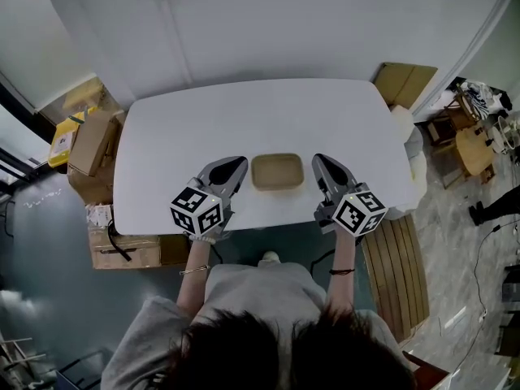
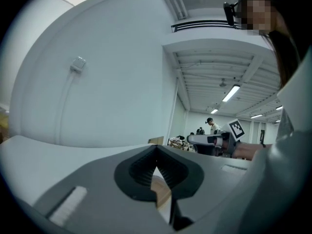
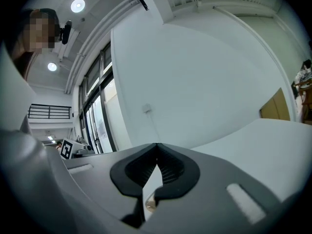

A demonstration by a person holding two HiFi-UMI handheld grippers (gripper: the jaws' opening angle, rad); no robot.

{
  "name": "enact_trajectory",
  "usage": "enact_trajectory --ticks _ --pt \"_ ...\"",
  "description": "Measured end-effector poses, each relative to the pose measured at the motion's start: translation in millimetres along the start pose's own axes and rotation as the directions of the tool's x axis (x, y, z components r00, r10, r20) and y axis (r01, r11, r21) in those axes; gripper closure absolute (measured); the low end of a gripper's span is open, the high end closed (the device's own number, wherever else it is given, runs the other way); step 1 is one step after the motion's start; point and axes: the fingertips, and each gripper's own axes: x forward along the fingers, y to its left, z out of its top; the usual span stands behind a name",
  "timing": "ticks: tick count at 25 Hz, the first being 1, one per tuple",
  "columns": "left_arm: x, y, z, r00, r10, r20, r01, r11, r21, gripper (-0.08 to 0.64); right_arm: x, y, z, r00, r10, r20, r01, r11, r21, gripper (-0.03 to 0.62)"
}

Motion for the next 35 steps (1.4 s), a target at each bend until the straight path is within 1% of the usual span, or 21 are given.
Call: enact_trajectory --ticks 9,17,21,25,27,35 --pt "20.4 13.4 -6.0 0.999 0.047 0.000 -0.047 0.999 -0.020 0.569 24.8 -23.5 4.6 0.999 0.033 -0.036 -0.033 0.999 -0.010 0.580" --pt "30.5 22.1 -19.6 0.998 0.036 -0.043 -0.038 0.999 -0.033 0.569 38.4 -33.1 -14.5 0.996 0.029 -0.085 -0.028 0.999 0.016 0.580" --pt "36.1 26.3 -29.3 0.996 0.024 -0.087 -0.028 0.998 -0.048 0.569 41.0 -39.8 -30.5 0.992 0.001 -0.123 0.004 0.999 0.042 0.580" --pt "45.0 23.9 -42.0 0.990 -0.011 -0.138 0.003 0.998 -0.056 0.569 41.3 -52.7 -42.4 0.988 -0.033 -0.153 0.043 0.997 0.068 0.580" --pt "45.3 27.1 -48.3 0.988 -0.018 -0.156 0.008 0.998 -0.067 0.569 43.9 -55.0 -47.7 0.986 -0.044 -0.161 0.057 0.996 0.075 0.580" --pt "47.1 38.7 -72.0 0.978 -0.027 -0.207 0.005 0.994 -0.110 0.569 49.9 -69.5 -70.3 0.967 -0.097 -0.237 0.116 0.991 0.066 0.580"
